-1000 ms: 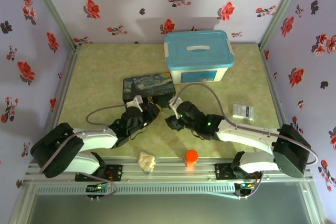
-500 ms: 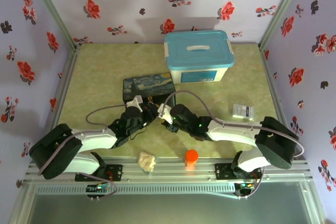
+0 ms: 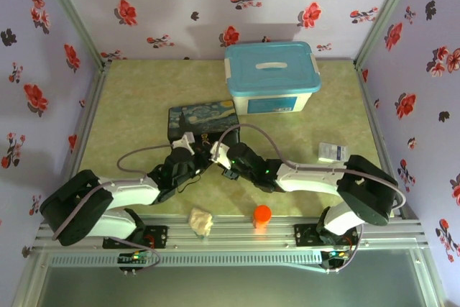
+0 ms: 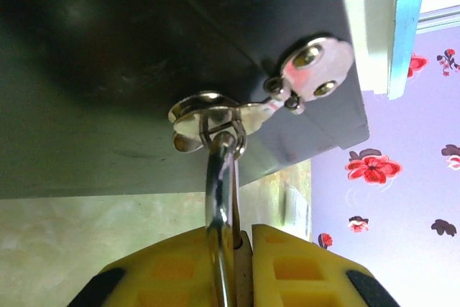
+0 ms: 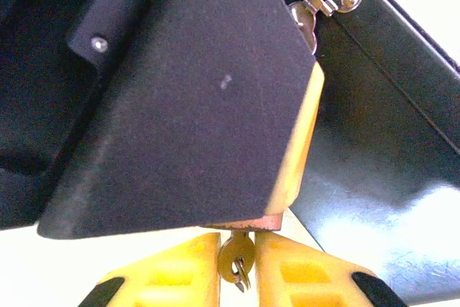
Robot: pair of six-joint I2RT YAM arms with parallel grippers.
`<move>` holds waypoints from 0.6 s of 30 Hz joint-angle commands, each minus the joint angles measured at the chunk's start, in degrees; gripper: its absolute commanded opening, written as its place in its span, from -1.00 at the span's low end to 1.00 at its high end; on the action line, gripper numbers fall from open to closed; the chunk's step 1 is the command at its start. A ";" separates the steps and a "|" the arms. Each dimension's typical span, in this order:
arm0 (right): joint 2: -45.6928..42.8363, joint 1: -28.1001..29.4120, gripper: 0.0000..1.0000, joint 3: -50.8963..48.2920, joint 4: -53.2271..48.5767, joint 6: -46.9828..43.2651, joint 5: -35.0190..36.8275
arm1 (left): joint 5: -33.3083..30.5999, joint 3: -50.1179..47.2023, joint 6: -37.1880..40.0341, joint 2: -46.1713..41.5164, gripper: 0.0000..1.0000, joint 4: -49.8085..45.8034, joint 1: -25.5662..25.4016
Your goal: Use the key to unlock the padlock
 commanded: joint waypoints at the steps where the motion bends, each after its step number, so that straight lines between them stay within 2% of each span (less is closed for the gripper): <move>1: 0.98 0.22 -0.78 1.15 2.54 2.19 1.31 | 2.92 0.06 -0.44 -1.73 -1.00 4.90 -0.29; 4: 0.21 -0.76 -0.90 -0.44 5.75 5.90 -0.95 | 2.92 -0.09 -0.55 -1.73 -1.00 4.88 -0.29; 11: -1.32 -4.93 -0.95 -2.58 10.75 14.56 -12.62 | 2.92 -0.35 -0.63 -1.65 -1.00 5.13 -0.29; 15: -2.36 -6.92 -0.95 -4.60 14.97 18.92 -16.83 | 2.81 -0.58 0.16 -1.82 -1.00 4.33 -0.29; 18: -3.29 -7.58 -0.92 -5.39 14.98 20.42 -16.56 | 2.57 -0.55 1.31 -2.48 -1.00 1.26 -0.31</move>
